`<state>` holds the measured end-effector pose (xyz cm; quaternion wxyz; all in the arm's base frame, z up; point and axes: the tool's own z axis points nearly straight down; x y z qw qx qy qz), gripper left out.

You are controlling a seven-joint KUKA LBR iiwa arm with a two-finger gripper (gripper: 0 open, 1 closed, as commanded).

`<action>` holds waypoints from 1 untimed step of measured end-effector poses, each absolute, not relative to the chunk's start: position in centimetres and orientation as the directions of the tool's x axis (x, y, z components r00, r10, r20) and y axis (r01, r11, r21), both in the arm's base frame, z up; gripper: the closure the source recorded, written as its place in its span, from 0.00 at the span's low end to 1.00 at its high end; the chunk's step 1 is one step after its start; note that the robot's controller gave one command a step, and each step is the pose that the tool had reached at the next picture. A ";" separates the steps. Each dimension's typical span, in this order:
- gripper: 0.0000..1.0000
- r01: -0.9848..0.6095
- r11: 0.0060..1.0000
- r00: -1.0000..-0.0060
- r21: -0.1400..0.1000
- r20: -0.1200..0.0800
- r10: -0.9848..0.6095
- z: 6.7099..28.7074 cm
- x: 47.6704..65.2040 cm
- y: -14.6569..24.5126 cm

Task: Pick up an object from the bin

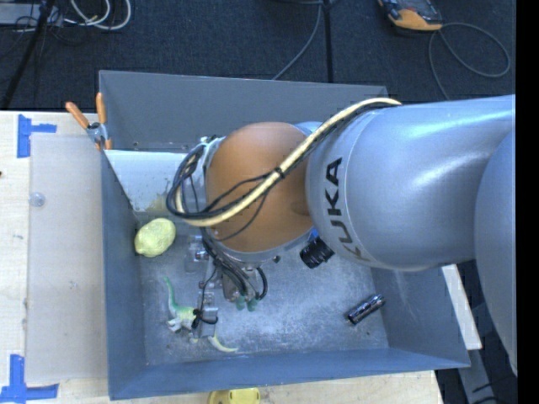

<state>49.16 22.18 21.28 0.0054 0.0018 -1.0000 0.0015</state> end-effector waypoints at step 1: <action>0.00 0.002 1.000 -1.000 -0.001 0.003 0.002 21.7 49.4 22.0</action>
Offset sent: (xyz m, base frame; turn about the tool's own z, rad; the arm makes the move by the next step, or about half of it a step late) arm 0.0118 -0.0254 -0.1428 0.1028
